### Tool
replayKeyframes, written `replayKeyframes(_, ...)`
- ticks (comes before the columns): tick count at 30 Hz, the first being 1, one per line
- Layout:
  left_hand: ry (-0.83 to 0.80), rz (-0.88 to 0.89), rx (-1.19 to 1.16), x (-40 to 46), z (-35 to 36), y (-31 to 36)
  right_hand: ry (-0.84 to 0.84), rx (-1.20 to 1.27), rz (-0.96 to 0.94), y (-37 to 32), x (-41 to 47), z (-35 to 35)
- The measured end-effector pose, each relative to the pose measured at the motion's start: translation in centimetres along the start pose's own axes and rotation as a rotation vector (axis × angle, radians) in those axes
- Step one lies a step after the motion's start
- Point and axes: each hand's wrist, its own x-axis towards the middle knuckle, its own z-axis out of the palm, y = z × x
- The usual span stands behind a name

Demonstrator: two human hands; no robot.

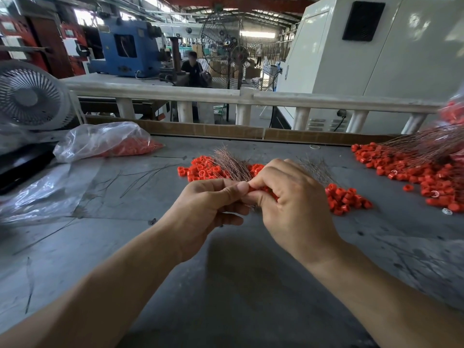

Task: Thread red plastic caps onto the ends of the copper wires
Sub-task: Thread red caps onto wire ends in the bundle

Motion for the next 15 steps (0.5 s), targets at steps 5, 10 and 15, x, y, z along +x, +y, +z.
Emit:
replayKeyframes(5,-0.029,-0.017,-0.024,-0.01,-0.12,0.14,-0.007,0.015,-0.02,0.14,0.01,0.16)
replayKeyframes(10,-0.053,0.003,0.004,-0.01,-0.07,0.22,0.051,-0.007,-0.071,0.29,0.09,0.06)
replayKeyframes(15,-0.041,0.035,-0.024,0.01,-0.13,0.54,0.075,-0.132,-0.16,0.06,0.58,-0.65)
